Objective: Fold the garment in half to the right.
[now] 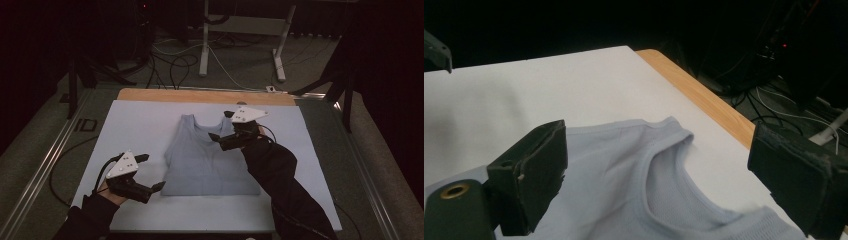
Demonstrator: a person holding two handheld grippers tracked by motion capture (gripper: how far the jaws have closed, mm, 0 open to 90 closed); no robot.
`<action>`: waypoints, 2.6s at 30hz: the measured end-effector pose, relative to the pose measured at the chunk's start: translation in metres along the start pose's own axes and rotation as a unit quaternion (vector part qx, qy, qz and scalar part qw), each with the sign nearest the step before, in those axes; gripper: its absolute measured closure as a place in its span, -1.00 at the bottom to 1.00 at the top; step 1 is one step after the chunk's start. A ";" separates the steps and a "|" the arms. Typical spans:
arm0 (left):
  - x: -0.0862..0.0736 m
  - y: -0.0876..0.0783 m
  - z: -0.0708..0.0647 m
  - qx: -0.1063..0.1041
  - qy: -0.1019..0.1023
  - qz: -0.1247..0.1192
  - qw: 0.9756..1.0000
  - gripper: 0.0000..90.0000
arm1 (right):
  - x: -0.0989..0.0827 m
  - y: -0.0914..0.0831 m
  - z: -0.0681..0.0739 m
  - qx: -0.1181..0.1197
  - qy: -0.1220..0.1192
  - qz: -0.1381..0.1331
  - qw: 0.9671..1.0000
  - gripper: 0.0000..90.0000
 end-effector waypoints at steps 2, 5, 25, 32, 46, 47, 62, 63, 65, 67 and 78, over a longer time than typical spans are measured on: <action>0.000 0.002 0.000 0.005 -0.003 0.001 1.000 -1.00 | 0.003 0.007 0.002 0.003 -0.002 0.001 1.000 -0.80; 0.000 0.006 0.001 0.013 -0.016 -0.002 1.000 -1.00 | 0.008 0.018 0.003 0.008 0.002 -0.001 1.000 -0.80; -0.021 0.035 0.003 0.034 -0.053 0.037 0.997 -0.99 | 0.011 0.092 0.029 0.040 0.006 0.024 0.999 -0.79; -0.032 0.048 0.003 0.028 -0.066 0.077 0.994 -0.99 | 0.007 0.107 0.032 0.046 0.007 0.035 0.998 -0.79; -0.061 0.069 0.007 0.034 -0.093 0.148 0.984 -0.60 | -0.006 0.124 0.035 0.048 0.009 0.052 0.997 -0.79; -0.061 0.069 0.007 0.034 -0.093 0.148 0.984 -0.52 | -0.006 0.124 0.035 0.048 0.009 0.052 0.997 -0.79; -0.058 0.077 -0.009 -0.008 -0.091 0.169 0.981 0.23 | -0.009 0.131 0.034 0.046 0.026 0.065 0.997 -0.79; -0.058 0.077 -0.009 -0.008 -0.091 0.169 0.981 0.25 | -0.009 0.132 0.033 0.048 0.023 0.061 0.997 -0.79; -0.056 0.081 -0.012 -0.007 -0.083 0.173 0.982 0.37 | -0.009 0.134 0.033 0.049 0.016 0.064 0.997 -0.79; -0.056 0.081 -0.012 -0.006 -0.087 0.171 0.981 0.49 | -0.009 0.137 0.034 0.048 0.022 0.065 0.996 -0.79; -0.051 0.081 -0.013 -0.008 -0.097 0.161 0.982 0.90 | -0.006 0.150 0.038 0.055 0.026 0.075 0.995 -0.79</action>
Point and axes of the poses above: each handheld gripper's, and its own axes: y roughly forward along the jaws, x roughly out of its top, z roughly to its left, the point moved 6 cm from there along y, roughly forward along the jaws, and after that the axes turned 13 degrees about -x, right-handed, at the moved point
